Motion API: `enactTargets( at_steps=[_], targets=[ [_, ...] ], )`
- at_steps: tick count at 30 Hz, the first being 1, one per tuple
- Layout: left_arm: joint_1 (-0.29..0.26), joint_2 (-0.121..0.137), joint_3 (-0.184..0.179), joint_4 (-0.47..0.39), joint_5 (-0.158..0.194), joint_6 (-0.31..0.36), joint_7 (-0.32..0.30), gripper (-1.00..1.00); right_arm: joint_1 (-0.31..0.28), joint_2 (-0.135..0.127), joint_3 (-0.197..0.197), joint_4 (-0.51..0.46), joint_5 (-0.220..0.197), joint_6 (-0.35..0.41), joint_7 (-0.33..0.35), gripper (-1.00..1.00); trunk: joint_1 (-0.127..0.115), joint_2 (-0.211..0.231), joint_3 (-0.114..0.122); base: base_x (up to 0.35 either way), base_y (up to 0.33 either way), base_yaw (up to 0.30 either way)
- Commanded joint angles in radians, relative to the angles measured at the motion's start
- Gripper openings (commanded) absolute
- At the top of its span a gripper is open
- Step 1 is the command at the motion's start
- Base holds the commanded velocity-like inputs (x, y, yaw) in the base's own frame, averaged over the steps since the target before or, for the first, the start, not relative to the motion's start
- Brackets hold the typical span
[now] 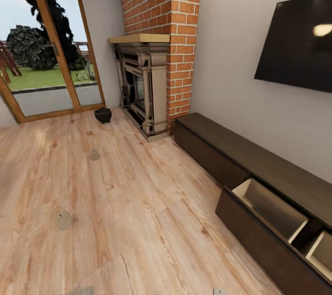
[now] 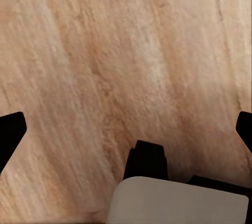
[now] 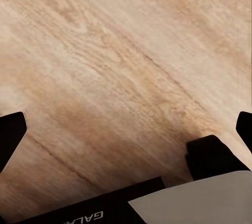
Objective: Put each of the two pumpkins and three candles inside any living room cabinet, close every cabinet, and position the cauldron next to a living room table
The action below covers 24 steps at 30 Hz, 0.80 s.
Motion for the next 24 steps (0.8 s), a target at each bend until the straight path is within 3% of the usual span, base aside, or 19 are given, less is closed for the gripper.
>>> enactTargets(
  at_steps=[1,5,14,24],
  targets=[
    [0.000,0.000,0.005,0.000,0.000,0.000,0.000,1.00,0.000,0.000,0.000,0.000,0.000,0.000,0.000,1.00,0.000,0.000,-0.001,0.048,0.000,0.280],
    [0.000,-0.001,0.027,0.000,0.000,-0.001,0.000,1.00,0.000,0.000,0.001,0.000,0.000,0.000,0.000,1.00,0.000,0.000,-0.003,0.189,0.095,0.280],
    [0.000,-0.001,0.031,0.000,0.000,-0.002,0.000,1.00,0.000,0.000,0.002,-0.001,-0.001,-0.008,0.000,1.00,0.000,0.000,-0.009,0.259,0.160,0.270],
    [0.000,-0.002,0.031,0.000,-0.002,-0.002,0.000,1.00,0.000,0.000,0.003,-0.002,-0.002,-0.019,0.000,1.00,0.000,0.000,-0.010,0.266,0.169,0.033]
  ],
)
